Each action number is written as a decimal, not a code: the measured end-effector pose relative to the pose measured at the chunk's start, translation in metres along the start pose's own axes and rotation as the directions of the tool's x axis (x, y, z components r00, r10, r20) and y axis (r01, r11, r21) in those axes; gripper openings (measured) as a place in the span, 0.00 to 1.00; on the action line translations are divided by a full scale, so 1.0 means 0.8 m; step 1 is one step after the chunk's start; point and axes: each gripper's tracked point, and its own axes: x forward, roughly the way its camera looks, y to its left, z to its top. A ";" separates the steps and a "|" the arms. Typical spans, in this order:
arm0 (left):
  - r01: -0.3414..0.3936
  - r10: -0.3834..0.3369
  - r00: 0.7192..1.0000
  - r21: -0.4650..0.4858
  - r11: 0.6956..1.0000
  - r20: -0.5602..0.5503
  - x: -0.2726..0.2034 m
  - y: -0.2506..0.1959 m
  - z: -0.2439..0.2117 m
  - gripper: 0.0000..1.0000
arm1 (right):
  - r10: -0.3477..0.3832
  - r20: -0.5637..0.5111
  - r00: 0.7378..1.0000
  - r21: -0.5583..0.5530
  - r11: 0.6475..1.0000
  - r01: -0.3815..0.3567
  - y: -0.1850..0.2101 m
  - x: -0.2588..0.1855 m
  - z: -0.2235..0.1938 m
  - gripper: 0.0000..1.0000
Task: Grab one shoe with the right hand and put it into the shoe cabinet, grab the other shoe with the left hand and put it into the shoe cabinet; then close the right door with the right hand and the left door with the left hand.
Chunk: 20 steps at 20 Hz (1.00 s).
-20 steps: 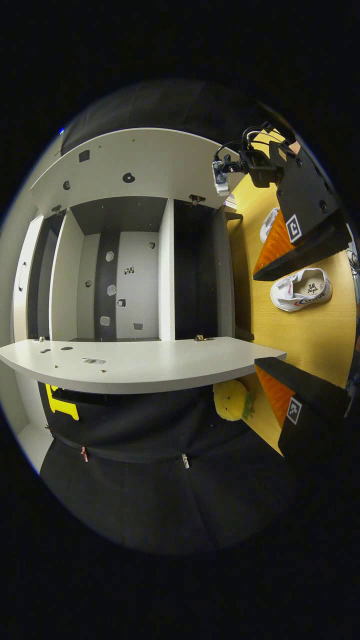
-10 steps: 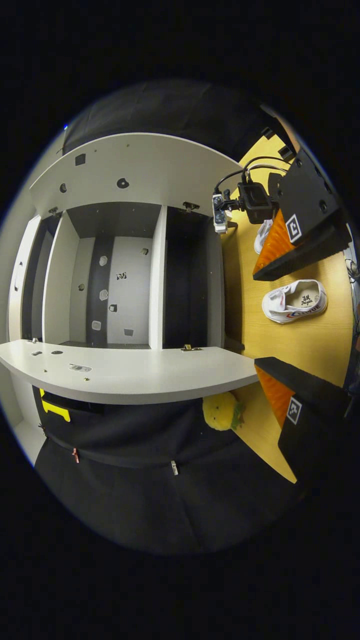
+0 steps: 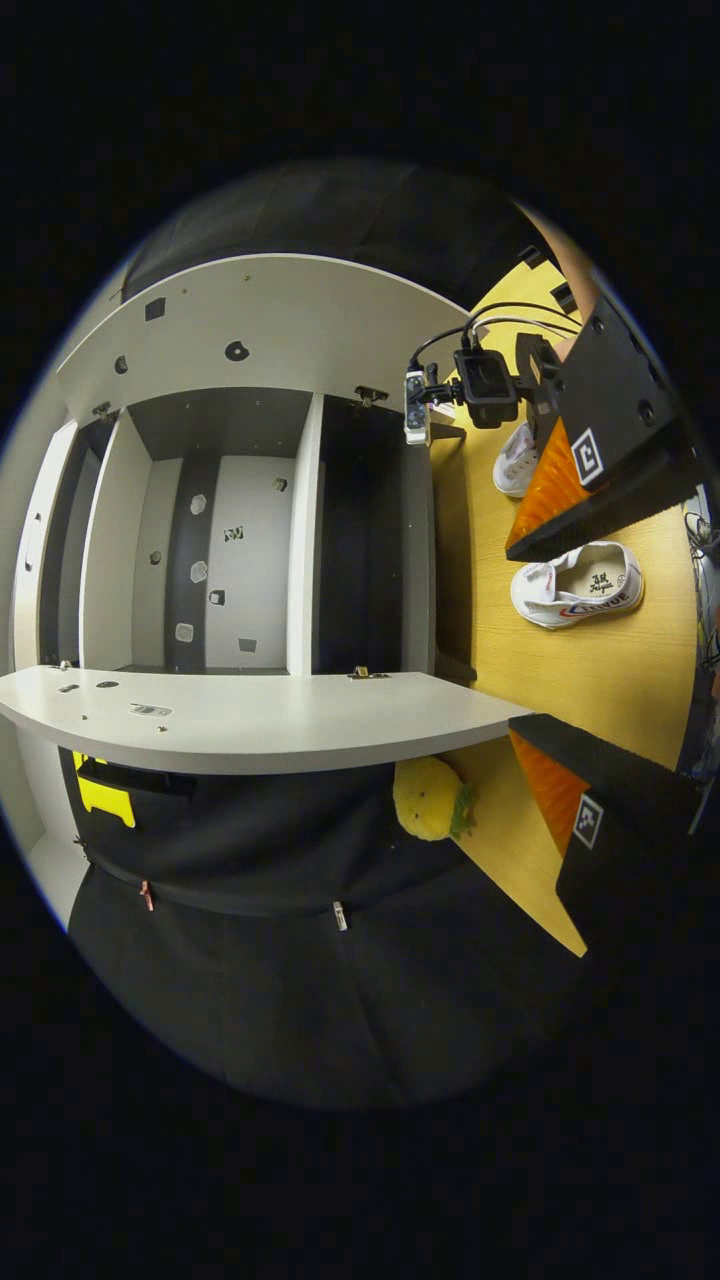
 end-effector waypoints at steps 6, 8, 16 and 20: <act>-0.003 0.003 1.000 0.022 1.000 -0.010 -0.005 -0.004 -0.008 0.95 | 0.039 -0.033 0.999 0.028 0.999 -0.038 0.001 -0.001 0.000 0.06; 0.007 -0.007 1.000 0.021 1.000 -0.010 -0.008 -0.007 -0.007 0.95 | 0.039 -0.017 0.999 0.012 0.999 -0.039 -0.001 -0.007 0.005 0.05; 0.056 -0.057 0.998 0.065 0.996 0.014 -0.008 -0.016 0.006 0.95 | 0.030 0.097 0.995 -0.052 0.998 -0.025 -0.004 -0.071 0.056 0.05; 0.082 -0.086 0.995 0.073 0.994 0.043 -0.010 -0.015 0.018 0.95 | 0.034 0.163 0.986 -0.018 0.999 -0.032 -0.004 -0.118 0.113 0.05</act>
